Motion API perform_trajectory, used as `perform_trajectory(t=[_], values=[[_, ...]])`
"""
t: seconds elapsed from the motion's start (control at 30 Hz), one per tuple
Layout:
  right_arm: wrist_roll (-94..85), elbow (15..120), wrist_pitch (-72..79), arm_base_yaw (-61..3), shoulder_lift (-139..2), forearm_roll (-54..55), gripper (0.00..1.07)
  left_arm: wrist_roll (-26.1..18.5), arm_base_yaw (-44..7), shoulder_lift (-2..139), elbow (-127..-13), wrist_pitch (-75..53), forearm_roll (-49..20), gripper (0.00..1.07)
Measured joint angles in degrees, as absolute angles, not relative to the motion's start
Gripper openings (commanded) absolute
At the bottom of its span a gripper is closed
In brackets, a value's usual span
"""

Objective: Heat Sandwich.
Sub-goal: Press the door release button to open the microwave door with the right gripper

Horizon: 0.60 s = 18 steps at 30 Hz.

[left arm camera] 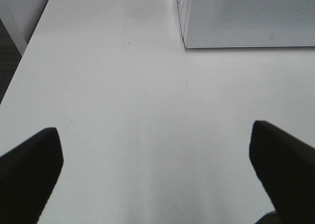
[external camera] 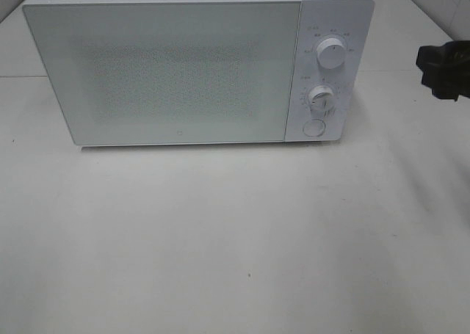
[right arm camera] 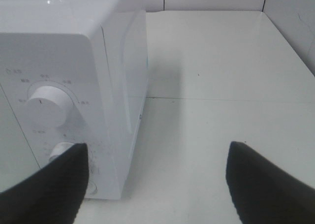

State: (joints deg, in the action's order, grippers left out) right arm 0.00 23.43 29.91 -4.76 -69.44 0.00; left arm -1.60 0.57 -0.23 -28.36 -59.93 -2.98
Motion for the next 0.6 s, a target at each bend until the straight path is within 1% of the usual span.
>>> perform_trajectory(t=[0.1,0.23,0.27,0.3,0.4,0.43,0.47,0.53,0.57,0.6], values=[[-1.6,22.0,32.4,-5.8,-71.0,2.8,0.75,-1.6,0.6,-0.2,-28.4,-59.9,-3.0,0.98],[-7.0,19.6,38.6,-11.1,-75.3,10.1,0.75,-1.6,0.6,-0.2,-28.4,-59.9,-3.0,0.98],[-7.0,19.6,38.6,-11.1,-75.3,10.1,0.75,-1.6,0.6,-0.2,-28.4,-59.9,-3.0,0.98],[-8.8,19.2,40.9,-13.4,-77.0,12.9,0.75,-1.6,0.6,-0.2,-28.4,-59.9,-3.0,0.98],[-10.9,19.1,43.7,-17.0,-79.7,16.7,0.75,-1.6,0.6,-0.2,-28.4,-59.9,-3.0,0.98],[-10.9,19.1,43.7,-17.0,-79.7,16.7,0.75,-1.6,0.6,-0.2,-28.4,-59.9,-3.0,0.98],[-11.9,19.1,45.5,-19.1,-81.4,19.1,0.75,-1.6,0.6,-0.2,-28.4,-59.9,-3.0,0.98],[-12.8,19.1,47.4,-21.3,-83.1,21.8,0.75,-1.6,0.6,-0.2,-28.4,-59.9,-3.0,0.98],[-13.2,19.1,49.2,-23.6,-85.1,24.2,0.75,-1.6,0.6,-0.2,-28.4,-59.9,-3.0,0.98],[-13.2,19.1,49.2,-23.6,-85.1,24.2,0.75,-1.6,0.6,-0.2,-28.4,-59.9,-3.0,0.98]])
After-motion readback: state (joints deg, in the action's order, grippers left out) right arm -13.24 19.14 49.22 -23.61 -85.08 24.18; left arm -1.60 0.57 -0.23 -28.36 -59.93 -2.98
